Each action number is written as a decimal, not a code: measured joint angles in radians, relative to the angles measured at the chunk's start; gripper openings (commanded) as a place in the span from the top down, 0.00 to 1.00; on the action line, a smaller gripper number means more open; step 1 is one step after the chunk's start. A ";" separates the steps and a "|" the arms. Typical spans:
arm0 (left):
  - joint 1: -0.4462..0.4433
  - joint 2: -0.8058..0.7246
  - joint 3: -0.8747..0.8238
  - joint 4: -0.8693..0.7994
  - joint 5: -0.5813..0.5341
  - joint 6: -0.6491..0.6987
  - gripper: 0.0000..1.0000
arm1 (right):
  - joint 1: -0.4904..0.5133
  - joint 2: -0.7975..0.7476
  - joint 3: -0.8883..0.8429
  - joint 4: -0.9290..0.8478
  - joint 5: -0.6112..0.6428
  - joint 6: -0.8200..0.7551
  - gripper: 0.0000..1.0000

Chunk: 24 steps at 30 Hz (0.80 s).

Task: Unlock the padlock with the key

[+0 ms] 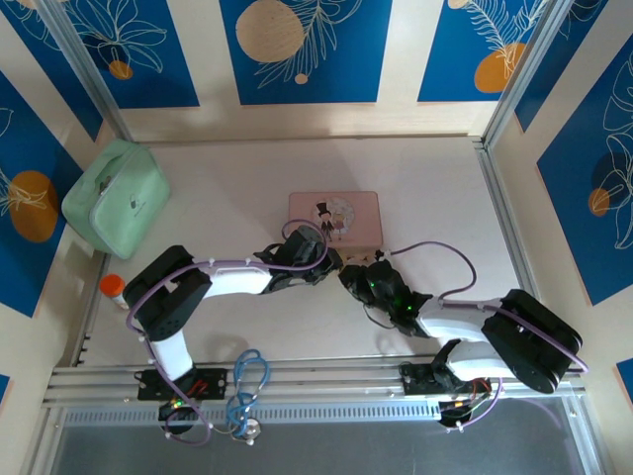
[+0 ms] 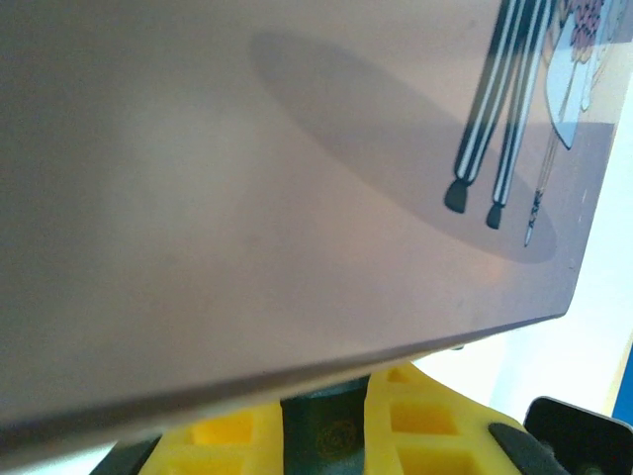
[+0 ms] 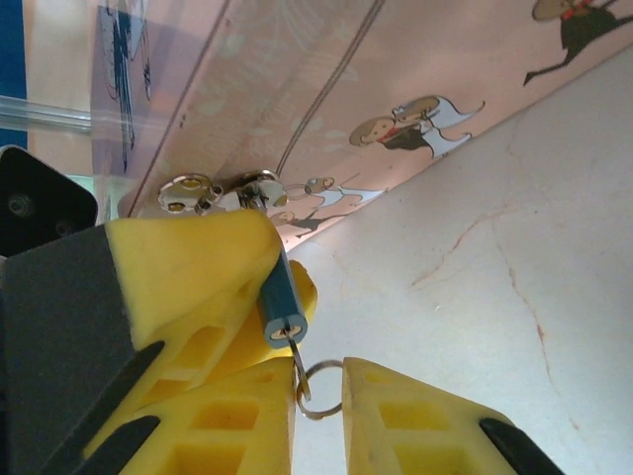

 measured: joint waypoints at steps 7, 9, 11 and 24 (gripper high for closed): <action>0.002 0.000 0.000 0.000 0.007 0.000 1.00 | -0.002 0.008 0.027 -0.031 0.004 -0.018 0.74; 0.002 0.000 0.000 0.000 0.009 0.000 1.00 | 0.000 0.009 0.033 -0.039 0.008 -0.031 0.79; 0.003 0.000 0.000 -0.001 0.012 0.000 1.00 | -0.005 0.010 0.033 -0.041 0.007 -0.040 0.79; 0.017 0.005 0.006 -0.004 0.010 0.009 1.00 | -0.071 0.077 0.027 0.071 -0.106 -0.108 0.77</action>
